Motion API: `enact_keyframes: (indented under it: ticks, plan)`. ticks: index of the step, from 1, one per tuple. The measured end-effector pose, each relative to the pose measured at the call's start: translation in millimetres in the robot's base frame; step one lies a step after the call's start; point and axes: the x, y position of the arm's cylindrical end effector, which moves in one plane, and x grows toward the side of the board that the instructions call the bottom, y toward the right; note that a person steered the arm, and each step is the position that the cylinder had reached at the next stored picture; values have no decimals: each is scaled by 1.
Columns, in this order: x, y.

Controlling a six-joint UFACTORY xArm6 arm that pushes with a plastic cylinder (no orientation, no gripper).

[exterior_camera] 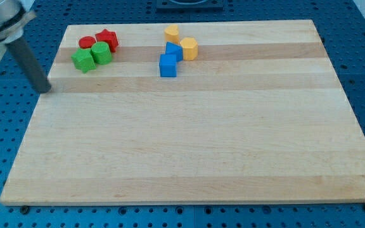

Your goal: Point arm at bottom of green star

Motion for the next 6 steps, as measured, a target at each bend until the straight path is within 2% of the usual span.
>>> enact_keyframes:
  ticks: [1,2,6]
  plan:
    - [-1,1]
    - [-22,6]
    - [-22,48]
